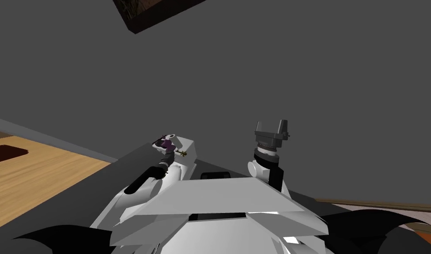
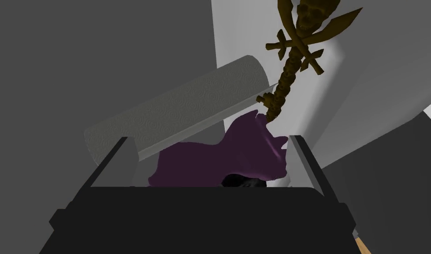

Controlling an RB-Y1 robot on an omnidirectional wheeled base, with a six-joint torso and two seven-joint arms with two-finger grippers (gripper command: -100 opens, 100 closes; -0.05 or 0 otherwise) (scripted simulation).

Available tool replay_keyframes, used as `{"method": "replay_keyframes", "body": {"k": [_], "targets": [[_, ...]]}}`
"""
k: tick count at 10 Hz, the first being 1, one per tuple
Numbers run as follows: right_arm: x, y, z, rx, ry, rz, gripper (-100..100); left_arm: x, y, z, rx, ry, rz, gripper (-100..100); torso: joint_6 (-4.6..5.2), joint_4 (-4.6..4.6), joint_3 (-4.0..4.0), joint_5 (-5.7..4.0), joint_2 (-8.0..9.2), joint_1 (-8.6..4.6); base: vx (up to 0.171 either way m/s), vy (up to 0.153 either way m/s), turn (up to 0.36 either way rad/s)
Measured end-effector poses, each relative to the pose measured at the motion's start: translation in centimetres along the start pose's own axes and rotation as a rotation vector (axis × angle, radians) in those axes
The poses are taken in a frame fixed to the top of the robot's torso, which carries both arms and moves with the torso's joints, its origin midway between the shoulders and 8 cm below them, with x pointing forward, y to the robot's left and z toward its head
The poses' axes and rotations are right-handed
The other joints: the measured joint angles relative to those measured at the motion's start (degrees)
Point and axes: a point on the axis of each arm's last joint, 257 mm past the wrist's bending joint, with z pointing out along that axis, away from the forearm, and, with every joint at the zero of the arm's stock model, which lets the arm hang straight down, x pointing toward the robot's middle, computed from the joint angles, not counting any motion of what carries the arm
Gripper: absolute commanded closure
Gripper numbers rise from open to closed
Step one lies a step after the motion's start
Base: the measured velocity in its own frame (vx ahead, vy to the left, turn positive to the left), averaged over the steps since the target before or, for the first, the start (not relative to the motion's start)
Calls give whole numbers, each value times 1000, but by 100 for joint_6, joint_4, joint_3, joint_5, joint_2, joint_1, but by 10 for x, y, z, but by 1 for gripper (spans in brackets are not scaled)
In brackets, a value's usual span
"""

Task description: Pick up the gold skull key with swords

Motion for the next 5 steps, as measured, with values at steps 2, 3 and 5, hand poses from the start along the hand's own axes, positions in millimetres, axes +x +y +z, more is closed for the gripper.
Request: {"method": "replay_keyframes", "body": {"k": [2,3,5], "targets": [[0,0,0,0,0,0,0,-2,18,1,-66,5,27,-100,2,0,-1,-1,-2,-2,32,-7,-84],[0,0,0,0,0,0,0,-5,25,0,-90,7,36,-100,-1,0,0,0,0,0,30,-7,-70],[0,0,0,0,0,0,0,-8,39,1,-149,11,66,-100,2,-1,-2,0,-3,-2,31,-9,-93]]}}
